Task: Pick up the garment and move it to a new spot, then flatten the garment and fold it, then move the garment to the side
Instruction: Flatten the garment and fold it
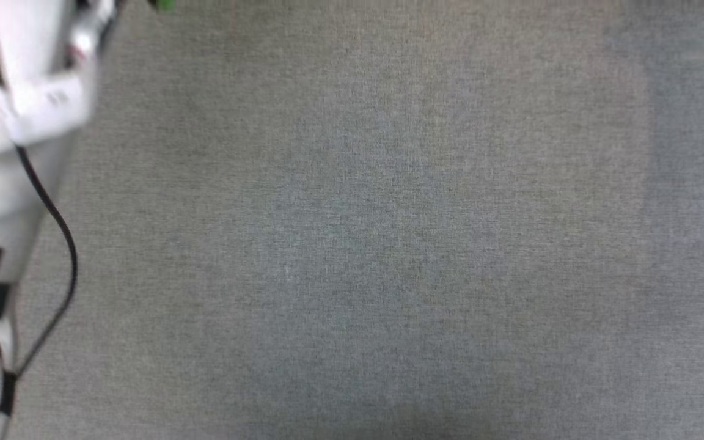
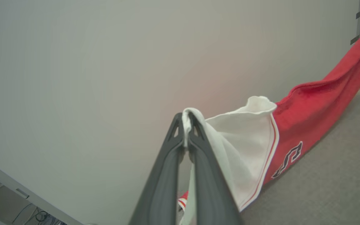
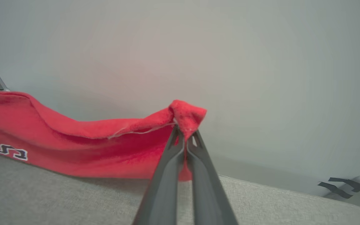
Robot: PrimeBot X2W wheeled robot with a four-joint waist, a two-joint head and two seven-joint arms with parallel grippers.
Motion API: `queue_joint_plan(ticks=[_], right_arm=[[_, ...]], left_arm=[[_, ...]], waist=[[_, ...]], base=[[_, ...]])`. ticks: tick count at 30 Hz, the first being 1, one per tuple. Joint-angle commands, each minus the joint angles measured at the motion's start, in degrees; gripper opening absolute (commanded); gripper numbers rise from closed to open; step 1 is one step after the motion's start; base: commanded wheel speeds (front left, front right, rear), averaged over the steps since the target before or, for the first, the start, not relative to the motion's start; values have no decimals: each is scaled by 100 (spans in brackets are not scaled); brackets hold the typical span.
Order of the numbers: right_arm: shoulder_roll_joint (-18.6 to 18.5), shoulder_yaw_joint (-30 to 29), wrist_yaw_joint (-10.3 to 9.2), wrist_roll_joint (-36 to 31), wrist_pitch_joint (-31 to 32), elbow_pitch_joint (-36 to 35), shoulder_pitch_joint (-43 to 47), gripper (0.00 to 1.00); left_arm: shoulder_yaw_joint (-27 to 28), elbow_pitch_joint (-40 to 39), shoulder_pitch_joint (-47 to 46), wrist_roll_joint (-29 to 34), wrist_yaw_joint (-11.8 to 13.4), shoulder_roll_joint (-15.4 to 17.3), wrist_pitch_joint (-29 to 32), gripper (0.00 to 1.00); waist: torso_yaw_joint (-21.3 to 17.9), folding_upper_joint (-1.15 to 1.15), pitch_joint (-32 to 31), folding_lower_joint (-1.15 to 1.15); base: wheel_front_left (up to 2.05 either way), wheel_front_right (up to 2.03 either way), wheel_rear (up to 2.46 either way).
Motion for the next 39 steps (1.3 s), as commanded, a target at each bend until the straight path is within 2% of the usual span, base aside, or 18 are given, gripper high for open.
queue_joint_plan(ticks=[1,11,20,29,35,39], right_arm=[[-48,136,-46,100,-45,-18,274,0],[-464,1241,-46,1057,293,-427,2051,0],[-962,1919,-46,2129,912,-932,3390,0],[-1242,2059,-46,3099,1347,-1379,4454,0],[-1415,2095,-46,3744,1934,-1746,5288,0],[-1598,1991,-46,4011,2249,-2052,5795,0]], left_arm=[[21,-81,359,-50,24,-44,-32,0],[-209,-237,2622,-254,-16,-84,-32,0],[-555,-140,4067,-569,-92,210,-23,0],[-778,-673,5110,-778,-91,629,202,0],[-1023,-1297,5776,-958,-101,928,561,0],[-1119,-1839,6189,-1034,3,1187,804,0]], waist=[[111,0,-507,0],[250,0,-1559,0],[336,0,-2299,0],[423,0,-2939,0],[438,0,-3373,0],[413,0,-3600,0]], base=[[0,0,0],[0,0,0],[0,0,0],[0,0,0],[0,0,0],[0,0,0]])
